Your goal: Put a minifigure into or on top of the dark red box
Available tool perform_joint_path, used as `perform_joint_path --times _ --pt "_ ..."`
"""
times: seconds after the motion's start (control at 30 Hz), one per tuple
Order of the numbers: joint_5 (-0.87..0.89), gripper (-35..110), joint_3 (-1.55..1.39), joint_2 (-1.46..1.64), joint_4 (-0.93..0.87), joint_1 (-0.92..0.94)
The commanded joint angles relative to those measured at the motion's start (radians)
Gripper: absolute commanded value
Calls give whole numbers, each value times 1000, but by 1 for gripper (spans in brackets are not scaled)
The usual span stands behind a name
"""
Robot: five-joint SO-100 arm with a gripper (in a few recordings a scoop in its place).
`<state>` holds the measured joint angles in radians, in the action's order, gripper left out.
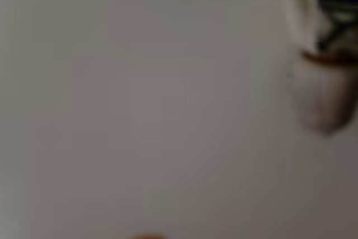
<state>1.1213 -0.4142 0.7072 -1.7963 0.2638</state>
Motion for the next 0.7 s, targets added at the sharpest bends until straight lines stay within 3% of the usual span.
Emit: perform_joint_path --times 0.0,0.67 --pt "6 20 106 -11 -20 28" --pt "21 22 515 -347 -17 29"
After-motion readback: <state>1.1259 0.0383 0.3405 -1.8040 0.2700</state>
